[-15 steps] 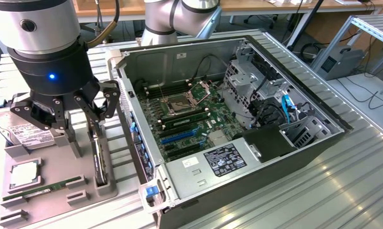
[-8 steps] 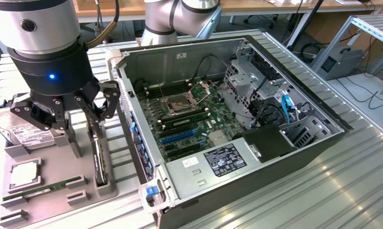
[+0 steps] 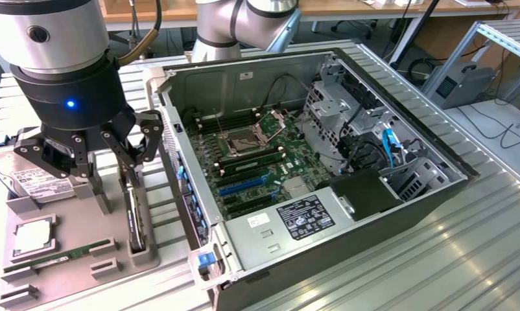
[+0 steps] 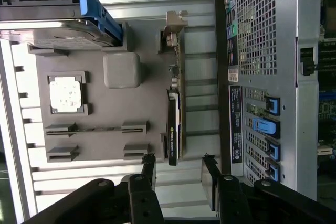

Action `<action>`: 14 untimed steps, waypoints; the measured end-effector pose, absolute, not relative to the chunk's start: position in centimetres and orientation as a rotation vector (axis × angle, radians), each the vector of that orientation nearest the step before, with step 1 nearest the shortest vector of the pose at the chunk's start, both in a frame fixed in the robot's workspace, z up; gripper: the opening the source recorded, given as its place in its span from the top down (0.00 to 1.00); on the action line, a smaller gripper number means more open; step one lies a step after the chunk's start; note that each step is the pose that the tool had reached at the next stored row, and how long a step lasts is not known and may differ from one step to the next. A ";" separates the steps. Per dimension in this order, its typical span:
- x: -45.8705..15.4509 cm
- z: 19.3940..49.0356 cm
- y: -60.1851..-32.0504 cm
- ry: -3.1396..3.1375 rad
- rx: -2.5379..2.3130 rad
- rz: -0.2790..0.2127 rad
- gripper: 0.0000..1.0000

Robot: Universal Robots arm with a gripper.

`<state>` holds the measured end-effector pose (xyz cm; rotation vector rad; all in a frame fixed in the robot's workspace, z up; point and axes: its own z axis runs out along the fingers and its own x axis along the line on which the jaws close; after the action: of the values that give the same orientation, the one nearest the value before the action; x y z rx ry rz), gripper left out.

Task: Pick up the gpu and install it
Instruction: 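Pick up the gpu and move the gpu toward the slot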

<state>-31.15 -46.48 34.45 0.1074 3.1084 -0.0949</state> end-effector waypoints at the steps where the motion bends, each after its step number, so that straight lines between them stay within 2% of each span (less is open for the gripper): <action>1: -31.1 34.5 -46.5 3.108 0.107 -0.097 0.52; 14: -31.1 34.4 -46.5 3.107 0.107 -0.118 0.52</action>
<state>-31.15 -46.48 34.43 0.1070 3.1072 -0.1177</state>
